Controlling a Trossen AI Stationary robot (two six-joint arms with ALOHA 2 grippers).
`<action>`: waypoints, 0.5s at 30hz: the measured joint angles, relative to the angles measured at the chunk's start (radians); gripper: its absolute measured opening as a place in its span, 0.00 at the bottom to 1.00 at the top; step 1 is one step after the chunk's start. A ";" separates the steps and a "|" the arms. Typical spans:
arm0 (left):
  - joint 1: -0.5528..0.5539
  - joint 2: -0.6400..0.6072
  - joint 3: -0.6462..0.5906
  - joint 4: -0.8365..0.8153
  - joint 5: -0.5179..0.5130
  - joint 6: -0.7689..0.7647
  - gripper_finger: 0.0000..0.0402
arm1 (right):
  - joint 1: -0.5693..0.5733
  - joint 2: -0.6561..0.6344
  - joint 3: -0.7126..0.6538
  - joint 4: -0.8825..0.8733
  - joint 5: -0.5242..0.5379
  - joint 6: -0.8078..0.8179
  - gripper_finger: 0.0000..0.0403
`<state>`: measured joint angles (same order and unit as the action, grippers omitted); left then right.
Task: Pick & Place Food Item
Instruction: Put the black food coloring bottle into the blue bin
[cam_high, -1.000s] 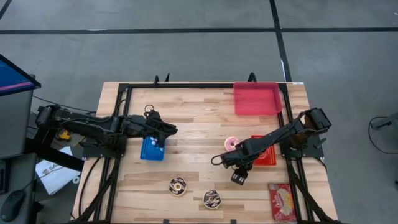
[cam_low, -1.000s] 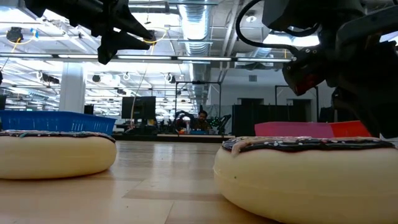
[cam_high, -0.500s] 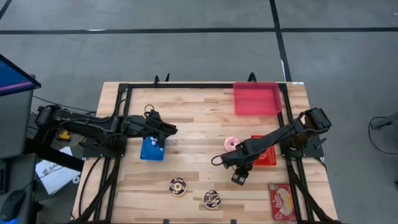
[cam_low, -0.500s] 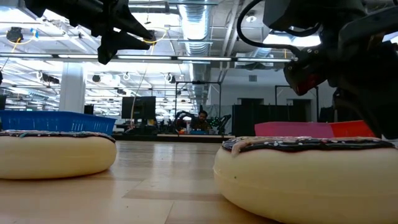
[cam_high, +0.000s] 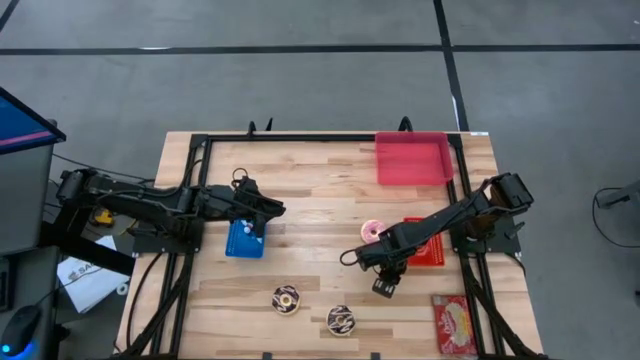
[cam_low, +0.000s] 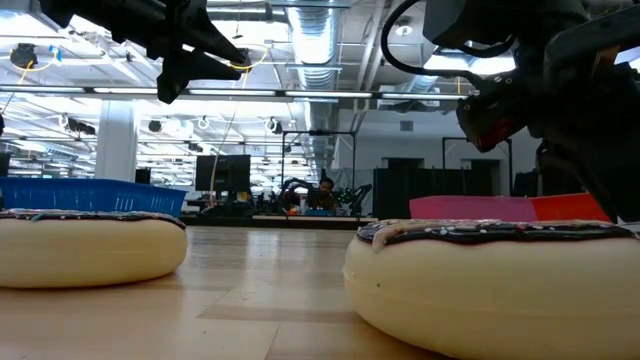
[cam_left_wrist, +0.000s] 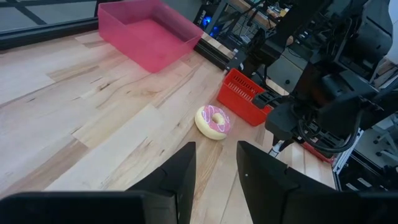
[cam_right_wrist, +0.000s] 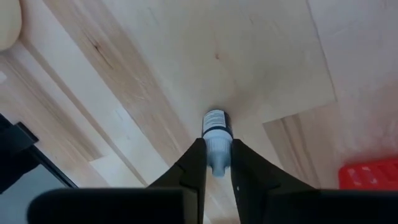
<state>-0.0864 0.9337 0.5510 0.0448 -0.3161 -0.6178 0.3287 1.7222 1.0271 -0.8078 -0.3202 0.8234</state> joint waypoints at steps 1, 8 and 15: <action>0.000 0.000 0.000 0.000 0.000 0.000 0.28 | -0.003 0.000 0.000 0.000 0.000 0.000 0.12; 0.000 0.000 0.000 0.000 0.047 0.001 0.28 | -0.045 -0.018 -0.001 0.057 0.056 0.031 0.11; -0.020 -0.018 0.000 -0.001 0.088 0.000 0.28 | -0.133 -0.112 -0.001 0.142 0.123 0.064 0.10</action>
<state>-0.1069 0.9160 0.5506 0.0439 -0.2285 -0.6174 0.1958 1.6103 1.0264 -0.6659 -0.1973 0.8872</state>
